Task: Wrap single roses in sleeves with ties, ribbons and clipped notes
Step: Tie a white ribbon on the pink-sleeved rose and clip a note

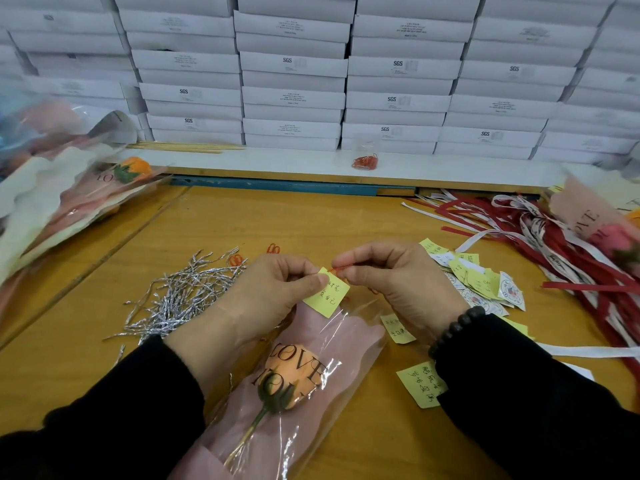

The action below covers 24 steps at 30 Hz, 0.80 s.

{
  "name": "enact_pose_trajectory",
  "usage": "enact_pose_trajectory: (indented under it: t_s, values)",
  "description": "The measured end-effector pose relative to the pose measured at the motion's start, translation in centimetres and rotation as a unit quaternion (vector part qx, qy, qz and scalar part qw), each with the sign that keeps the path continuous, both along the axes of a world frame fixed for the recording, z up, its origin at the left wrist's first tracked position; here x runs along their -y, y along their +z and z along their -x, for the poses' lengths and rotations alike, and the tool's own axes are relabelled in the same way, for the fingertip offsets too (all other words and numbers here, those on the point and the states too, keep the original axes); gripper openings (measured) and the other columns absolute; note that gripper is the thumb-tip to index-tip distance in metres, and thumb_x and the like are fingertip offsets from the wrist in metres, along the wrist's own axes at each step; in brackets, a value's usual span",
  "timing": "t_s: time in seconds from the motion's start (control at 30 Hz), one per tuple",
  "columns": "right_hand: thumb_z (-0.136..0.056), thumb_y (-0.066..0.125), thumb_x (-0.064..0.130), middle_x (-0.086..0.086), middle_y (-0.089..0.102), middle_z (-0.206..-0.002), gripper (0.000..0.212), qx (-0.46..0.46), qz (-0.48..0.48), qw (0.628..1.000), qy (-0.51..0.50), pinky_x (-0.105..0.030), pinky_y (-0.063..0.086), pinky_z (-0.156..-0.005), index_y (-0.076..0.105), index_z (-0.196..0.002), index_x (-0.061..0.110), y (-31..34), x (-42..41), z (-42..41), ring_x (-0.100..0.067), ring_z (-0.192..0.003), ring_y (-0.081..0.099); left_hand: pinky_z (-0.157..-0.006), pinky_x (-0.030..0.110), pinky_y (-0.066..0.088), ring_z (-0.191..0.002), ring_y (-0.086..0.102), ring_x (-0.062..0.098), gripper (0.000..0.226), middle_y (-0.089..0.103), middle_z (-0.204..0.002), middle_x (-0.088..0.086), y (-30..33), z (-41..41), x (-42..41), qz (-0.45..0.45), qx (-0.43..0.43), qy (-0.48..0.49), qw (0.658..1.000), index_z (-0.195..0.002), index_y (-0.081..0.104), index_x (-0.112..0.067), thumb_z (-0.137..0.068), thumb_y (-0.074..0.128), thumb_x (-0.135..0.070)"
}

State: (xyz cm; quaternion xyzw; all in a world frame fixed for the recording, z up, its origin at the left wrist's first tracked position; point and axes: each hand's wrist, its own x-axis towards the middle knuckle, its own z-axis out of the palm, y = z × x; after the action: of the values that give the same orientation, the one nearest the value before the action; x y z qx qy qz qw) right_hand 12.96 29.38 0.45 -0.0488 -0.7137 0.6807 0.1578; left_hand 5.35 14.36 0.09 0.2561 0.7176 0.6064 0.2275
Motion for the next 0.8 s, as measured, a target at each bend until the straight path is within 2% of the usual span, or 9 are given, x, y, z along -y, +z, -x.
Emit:
enact_pose_trajectory:
  t_s: [0.2, 0.3, 0.4, 0.53, 0.7, 0.8]
  values:
    - [-0.076, 0.069, 0.001, -0.003, 0.073, -0.072, 0.012, 0.009, 0.009, 1.000, 0.004, -0.015, 0.051, -0.060, 0.075, -0.075, 0.012, 0.15, 0.15, -0.15, -0.010, -0.068, 0.068, -0.075, 0.038, 0.040, -0.075, 0.055, 0.026, 0.020, 0.064, -0.080, 0.019, 0.00, 0.04, 0.10, 0.006, -0.003, -0.002, 1.000, -0.066, 0.069, -0.012, -0.086, 0.063, -0.011]
    - [-0.079, 0.066, -0.004, 0.001, 0.072, -0.070, 0.017, 0.009, -0.024, 1.000, -0.017, -0.012, 0.049, -0.059, 0.073, -0.078, 0.011, 0.18, 0.19, -0.15, -0.005, -0.067, 0.067, -0.069, 0.034, 0.041, -0.072, 0.054, 0.025, 0.018, 0.064, -0.077, 0.018, -0.09, 0.10, 0.07, 0.002, 0.007, 0.001, 1.000, -0.068, 0.068, -0.009, -0.085, 0.064, -0.009]
    - [-0.079, 0.065, -0.007, -0.002, 0.069, -0.077, 0.018, 0.001, -0.077, 0.996, -0.045, -0.012, 0.049, -0.060, 0.069, -0.082, 0.011, 0.40, 0.40, -0.11, -0.003, -0.068, 0.065, -0.066, 0.030, 0.042, -0.069, 0.056, 0.019, 0.018, 0.064, -0.074, 0.012, -0.08, 0.15, 0.05, 0.003, 0.005, -0.001, 1.000, -0.067, 0.068, -0.009, -0.085, 0.063, -0.009]
    - [-0.076, 0.069, -0.006, -0.013, 0.067, -0.082, 0.020, 0.002, -0.114, 0.991, -0.064, -0.019, 0.054, -0.065, 0.059, -0.081, 0.010, 0.61, 0.61, -0.10, -0.017, -0.072, 0.066, -0.071, 0.035, 0.042, -0.071, 0.057, 0.021, 0.018, 0.065, -0.075, 0.013, -0.07, 0.10, 0.06, 0.003, 0.006, 0.000, 1.000, -0.068, 0.069, -0.008, -0.085, 0.064, -0.010]
    - [-0.076, 0.069, -0.006, -0.002, 0.067, -0.068, 0.013, -0.013, -0.127, 0.991, -0.049, -0.012, 0.049, -0.061, 0.065, -0.078, 0.006, 0.85, 0.64, -0.18, -0.005, -0.064, 0.064, -0.065, 0.030, 0.040, -0.070, 0.055, 0.020, 0.020, 0.064, -0.074, 0.012, 0.04, -0.01, 0.11, 0.009, -0.003, 0.006, 1.000, -0.065, 0.069, -0.011, -0.085, 0.064, -0.012]
    - [-0.078, 0.068, -0.005, -0.001, 0.067, -0.068, 0.014, -0.017, -0.136, 0.990, -0.038, -0.013, 0.050, -0.061, 0.068, -0.077, 0.009, 0.89, 0.64, -0.24, -0.005, -0.064, 0.063, -0.066, 0.036, 0.037, -0.071, 0.051, 0.026, 0.022, 0.062, -0.076, 0.016, 0.12, -0.17, 0.06, 0.006, 0.005, 0.013, 1.000, -0.063, 0.069, -0.012, -0.085, 0.064, -0.011]
